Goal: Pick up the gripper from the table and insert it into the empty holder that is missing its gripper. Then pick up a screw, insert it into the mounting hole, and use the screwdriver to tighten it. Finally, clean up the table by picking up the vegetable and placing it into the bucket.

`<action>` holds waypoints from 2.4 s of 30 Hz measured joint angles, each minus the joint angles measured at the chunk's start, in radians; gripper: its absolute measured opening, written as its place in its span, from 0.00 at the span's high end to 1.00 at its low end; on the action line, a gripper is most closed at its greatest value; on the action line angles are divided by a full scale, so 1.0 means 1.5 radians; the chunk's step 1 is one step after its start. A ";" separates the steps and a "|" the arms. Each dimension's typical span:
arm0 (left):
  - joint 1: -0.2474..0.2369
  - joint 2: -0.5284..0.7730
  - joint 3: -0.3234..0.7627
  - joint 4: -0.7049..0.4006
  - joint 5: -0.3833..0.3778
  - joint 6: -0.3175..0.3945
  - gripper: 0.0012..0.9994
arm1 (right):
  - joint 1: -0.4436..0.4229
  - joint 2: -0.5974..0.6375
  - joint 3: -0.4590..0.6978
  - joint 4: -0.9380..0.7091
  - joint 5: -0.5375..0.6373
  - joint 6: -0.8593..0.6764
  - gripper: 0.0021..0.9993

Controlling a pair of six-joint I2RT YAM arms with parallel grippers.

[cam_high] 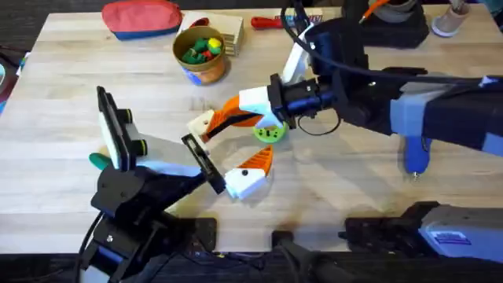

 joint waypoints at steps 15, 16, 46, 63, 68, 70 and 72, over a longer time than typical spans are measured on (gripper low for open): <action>0.000 0.000 0.000 0.001 0.001 -0.012 0.01 | -0.012 0.007 0.000 -0.001 -0.024 -0.077 0.68; -0.001 0.000 0.000 0.001 0.002 -0.012 0.01 | -0.016 0.011 0.000 -0.001 -0.031 -0.082 0.64; -0.006 0.000 0.000 0.001 0.017 -0.014 0.01 | -0.192 -0.011 0.074 -0.299 0.030 -0.494 0.01; -0.006 0.000 0.000 0.002 0.017 -0.014 0.01 | -0.025 -0.004 0.097 -0.424 0.369 -0.815 0.15; -0.006 0.000 0.000 0.002 0.017 -0.014 0.01 | 0.014 0.032 0.097 -0.397 0.399 -0.822 0.32; -0.006 0.000 0.000 0.001 0.017 -0.014 0.01 | 0.027 0.038 0.097 -0.384 0.404 -0.824 0.41; -0.006 0.000 0.000 0.001 0.017 -0.014 0.01 | 0.038 0.041 0.097 -0.377 0.409 -0.824 0.46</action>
